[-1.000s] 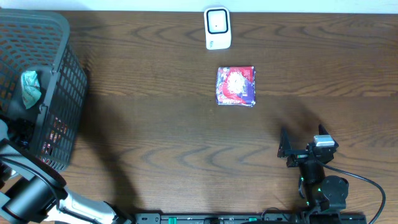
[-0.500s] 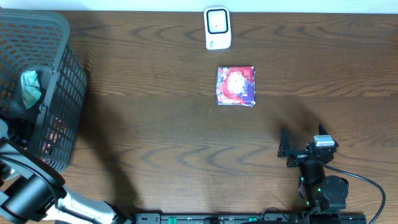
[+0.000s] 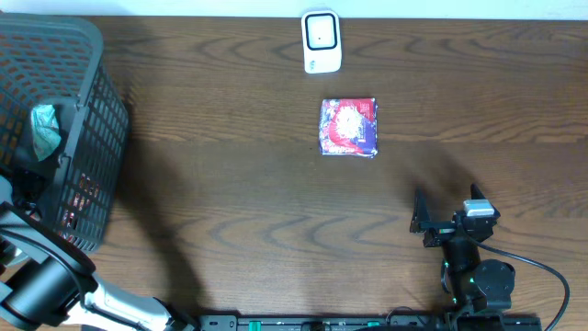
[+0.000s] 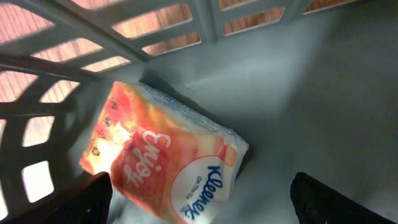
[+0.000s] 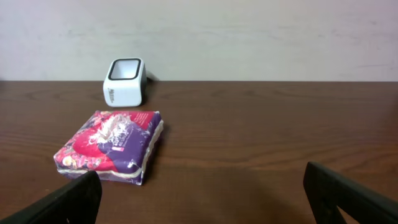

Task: Scan the item barcode
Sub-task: 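Grasp the orange Kleenex tissue pack in the basket with the left gripper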

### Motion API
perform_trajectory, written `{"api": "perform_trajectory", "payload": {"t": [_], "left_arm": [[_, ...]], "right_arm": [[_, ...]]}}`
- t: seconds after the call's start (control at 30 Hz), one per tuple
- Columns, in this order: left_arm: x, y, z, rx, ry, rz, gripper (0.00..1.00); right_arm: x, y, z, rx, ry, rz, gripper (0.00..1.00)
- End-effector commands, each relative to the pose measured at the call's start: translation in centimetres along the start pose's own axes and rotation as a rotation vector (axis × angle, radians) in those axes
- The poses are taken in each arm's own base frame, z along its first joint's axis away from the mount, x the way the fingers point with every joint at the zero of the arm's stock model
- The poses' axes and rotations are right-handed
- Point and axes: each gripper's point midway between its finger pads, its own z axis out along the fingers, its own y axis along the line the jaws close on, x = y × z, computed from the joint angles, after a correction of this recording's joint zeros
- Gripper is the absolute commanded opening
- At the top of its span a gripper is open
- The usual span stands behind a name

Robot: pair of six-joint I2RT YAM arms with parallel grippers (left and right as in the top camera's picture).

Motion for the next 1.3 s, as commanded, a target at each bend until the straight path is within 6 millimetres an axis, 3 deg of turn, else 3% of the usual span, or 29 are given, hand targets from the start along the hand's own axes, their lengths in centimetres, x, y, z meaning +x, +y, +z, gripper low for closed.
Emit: {"api": "perform_trajectory", "payload": {"t": [0.0, 0.07, 0.1, 0.13, 0.2, 0.23, 0.27, 0.43, 0.6, 0.67, 0.77, 1.0, 1.1, 1.27], "left_arm": [[1.1, 0.4, 1.9, -0.031, 0.046, 0.007, 0.91], [1.6, 0.4, 2.6, -0.037, 0.068, 0.031, 0.89], [1.8, 0.4, 2.8, -0.039, 0.076, 0.044, 0.84], [2.0, 0.4, 3.0, -0.042, 0.086, 0.054, 0.72], [2.3, 0.6, 3.1, -0.049, 0.099, 0.065, 0.27], [2.3, 0.6, 3.1, -0.049, 0.1, 0.065, 0.12], [2.4, 0.6, 3.0, -0.049, 0.1, 0.065, 0.07], [2.4, 0.9, 1.7, -0.048, 0.099, 0.064, 0.07], [1.2, 0.7, -2.2, 0.005, 0.038, 0.047, 0.07], [0.4, 0.0, -4.4, 0.077, -0.005, 0.035, 0.07], [-0.8, -2.5, -9.3, 0.281, -0.09, 0.02, 0.07], [-3.1, -7.4, -24.0, 0.829, -0.277, -0.145, 0.07], [-2.2, -9.6, -30.1, 1.051, -0.276, -0.19, 0.07], [1.5, -14.7, -37.5, 1.314, -0.288, 0.022, 0.07]], "right_arm": [[0.1, -0.1, 0.0, 0.002, -0.001, 0.015, 0.99], [0.1, -0.1, 0.0, 0.002, -0.001, 0.015, 0.99], [0.1, -0.1, 0.0, 0.002, -0.001, 0.015, 0.99], [0.1, -0.1, 0.0, 0.002, -0.001, 0.015, 0.99], [0.1, -0.1, 0.0, 0.002, -0.001, 0.015, 0.99], [0.1, -0.1, 0.0, 0.002, -0.001, 0.015, 0.99], [0.1, -0.1, 0.0, 0.002, -0.001, 0.015, 0.99], [0.1, -0.1, 0.0, 0.002, -0.001, 0.015, 0.99], [0.1, -0.1, 0.0, 0.002, -0.001, 0.015, 0.99], [0.1, -0.1, 0.0, 0.002, -0.001, 0.015, 0.99], [0.1, -0.1, 0.0, 0.002, -0.001, 0.015, 0.99], [0.1, -0.1, 0.0, 0.002, -0.001, 0.015, 0.99], [0.1, -0.1, 0.0, 0.002, -0.001, 0.015, 0.99], [0.1, -0.1, 0.0, 0.002, -0.001, 0.015, 0.99]]}}
